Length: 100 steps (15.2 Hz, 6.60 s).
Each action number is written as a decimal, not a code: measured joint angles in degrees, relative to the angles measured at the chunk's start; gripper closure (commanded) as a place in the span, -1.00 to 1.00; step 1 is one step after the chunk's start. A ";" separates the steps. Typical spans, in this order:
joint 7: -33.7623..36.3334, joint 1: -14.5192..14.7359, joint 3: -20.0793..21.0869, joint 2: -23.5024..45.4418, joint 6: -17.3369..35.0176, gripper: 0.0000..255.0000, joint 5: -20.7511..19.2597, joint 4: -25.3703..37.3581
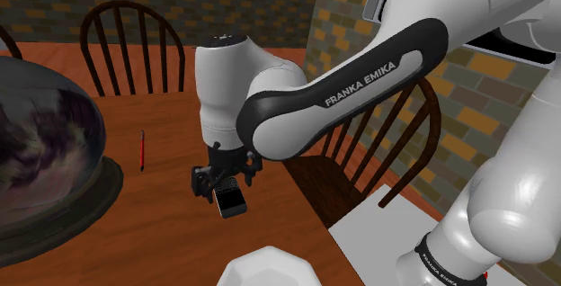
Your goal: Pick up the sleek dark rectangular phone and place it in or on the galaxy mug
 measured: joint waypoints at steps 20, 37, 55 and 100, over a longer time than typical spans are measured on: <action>1.62 0.36 -0.46 2.53 3.00 1.00 -2.35 -1.04; -3.11 -0.58 0.26 -4.52 -7.48 1.00 3.84 4.18; -6.78 -1.29 -0.65 -9.14 -20.21 1.00 7.14 13.41; -22.74 -10.15 -10.11 -0.23 -12.90 -1.00 1.77 14.70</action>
